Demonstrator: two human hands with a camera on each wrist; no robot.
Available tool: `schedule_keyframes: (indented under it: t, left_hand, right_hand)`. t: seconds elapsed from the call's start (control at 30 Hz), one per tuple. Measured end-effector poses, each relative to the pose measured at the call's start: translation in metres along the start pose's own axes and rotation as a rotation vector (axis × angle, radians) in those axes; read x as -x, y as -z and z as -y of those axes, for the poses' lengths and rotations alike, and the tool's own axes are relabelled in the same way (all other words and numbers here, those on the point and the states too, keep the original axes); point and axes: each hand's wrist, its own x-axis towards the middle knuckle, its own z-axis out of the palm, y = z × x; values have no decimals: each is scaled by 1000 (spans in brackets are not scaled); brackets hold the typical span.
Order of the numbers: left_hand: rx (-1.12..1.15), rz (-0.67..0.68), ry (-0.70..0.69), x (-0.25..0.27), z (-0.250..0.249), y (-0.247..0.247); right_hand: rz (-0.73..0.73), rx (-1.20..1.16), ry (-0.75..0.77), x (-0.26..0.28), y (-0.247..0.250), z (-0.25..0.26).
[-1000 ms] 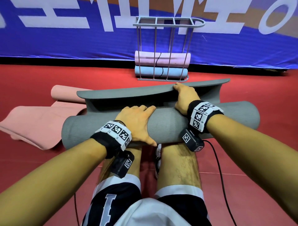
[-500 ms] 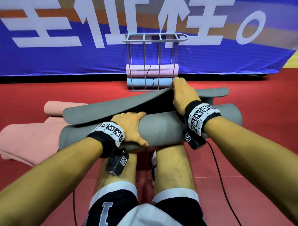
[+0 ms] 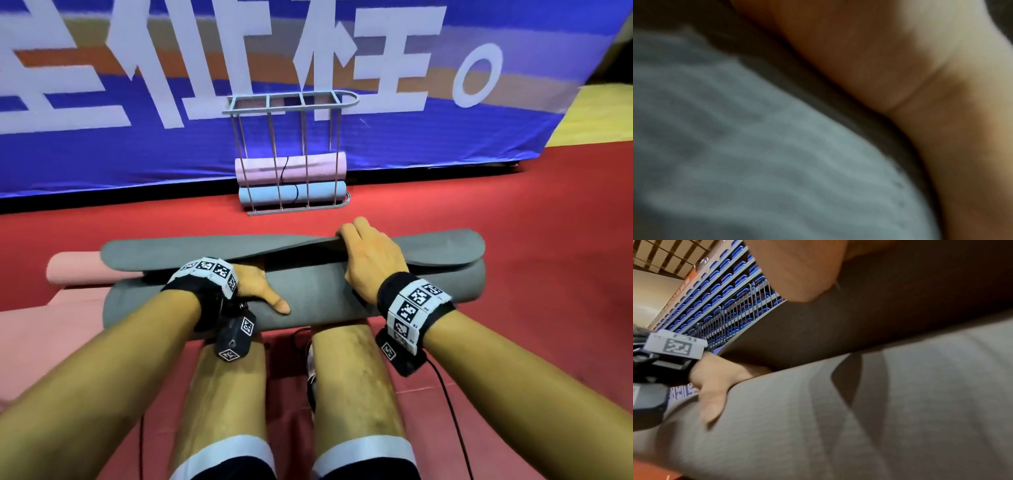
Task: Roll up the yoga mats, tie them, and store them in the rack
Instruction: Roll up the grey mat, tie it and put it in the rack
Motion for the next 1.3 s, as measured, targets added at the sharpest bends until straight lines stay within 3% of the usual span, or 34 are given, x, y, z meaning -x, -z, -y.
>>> schedule_keyframes:
  t: [0.07,0.33,0.43,0.5,0.57,0.63,0.7,0.77,0.8,0.9,0.97,1.03,1.1,1.3]
  left_hand:
    - [-13,-4,19,0,4,1]
    - [-413,-152,97,22,11,-18]
    - [-608,-556,-122,28,28,-38]
    - [-692,-762,-176,38,33,-58]
    - [-746,-806,-192,54,28,-81]
    - [-678,-756,-284,67,14,-87]
    - [-557,-840,-374,76,-7,-68]
    - [-621,-943,-439,71,-21,-40]
    - [-703,-912,-403,63,-26,-28]
    - [-834,-609,-125,29,-18,-9]
    - [-821,-492,-67,12,-9,-11]
    - [-865,-516,-122,6,-1,-16]
    - [-930,-562,-185,4,6,-19]
    - [-1017,-658,-260,12,15,-34]
  right_hand:
    - [-2,-22,-10,3,-9,0]
    - [-69,-12,16,21,-23,4]
    - [-29,-16,-17,24,-18,8]
    - [-25,-8,1,18,-19,10]
    - [-54,68,70,12,-25,12]
    - [-66,97,105,7,-31,11]
    - [-89,121,138,5,-40,10]
    - [-80,158,163,3,-47,12]
    - [-76,167,157,4,-50,13]
    - [-111,145,172,10,-60,16]
    - [-187,117,213,15,-60,13]
    - [-257,105,256,25,-65,6]
    - [-237,72,267,39,-73,0]
    - [24,182,320,47,-69,-6]
